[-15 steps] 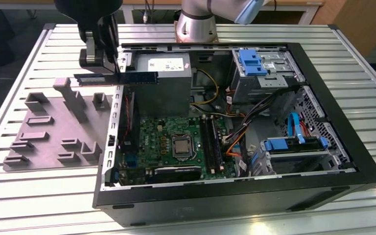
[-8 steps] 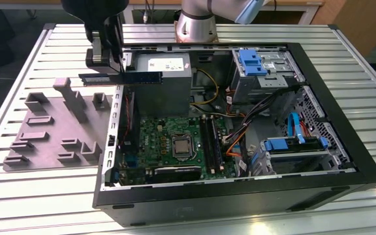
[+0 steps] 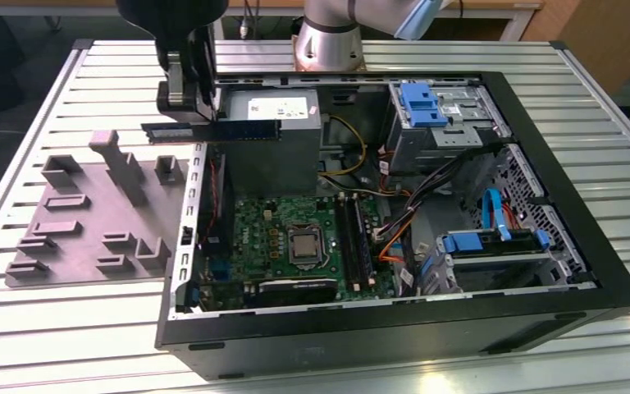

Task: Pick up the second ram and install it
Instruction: 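Pick up the second ram and move it above second insertion slot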

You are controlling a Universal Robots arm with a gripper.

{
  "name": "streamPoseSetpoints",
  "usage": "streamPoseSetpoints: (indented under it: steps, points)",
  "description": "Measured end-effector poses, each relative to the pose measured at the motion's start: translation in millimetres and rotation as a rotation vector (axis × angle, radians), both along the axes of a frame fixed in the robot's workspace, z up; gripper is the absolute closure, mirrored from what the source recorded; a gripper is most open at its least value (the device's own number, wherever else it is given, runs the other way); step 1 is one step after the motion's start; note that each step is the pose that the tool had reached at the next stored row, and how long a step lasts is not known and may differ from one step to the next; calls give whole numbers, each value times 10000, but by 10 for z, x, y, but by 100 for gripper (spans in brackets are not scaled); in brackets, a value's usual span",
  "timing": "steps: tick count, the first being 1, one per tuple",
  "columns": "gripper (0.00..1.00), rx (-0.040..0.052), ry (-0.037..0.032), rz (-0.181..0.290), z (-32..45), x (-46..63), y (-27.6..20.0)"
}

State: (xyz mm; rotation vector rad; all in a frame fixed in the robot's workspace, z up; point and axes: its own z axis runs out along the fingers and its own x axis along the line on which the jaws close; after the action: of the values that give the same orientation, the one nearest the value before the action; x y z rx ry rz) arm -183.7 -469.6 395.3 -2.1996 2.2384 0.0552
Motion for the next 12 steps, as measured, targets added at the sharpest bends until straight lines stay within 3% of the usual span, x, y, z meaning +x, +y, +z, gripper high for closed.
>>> streamPoseSetpoints:
  steps: [12]
  points:
    - [86, 0, 1, 2, 0, 249, 2]
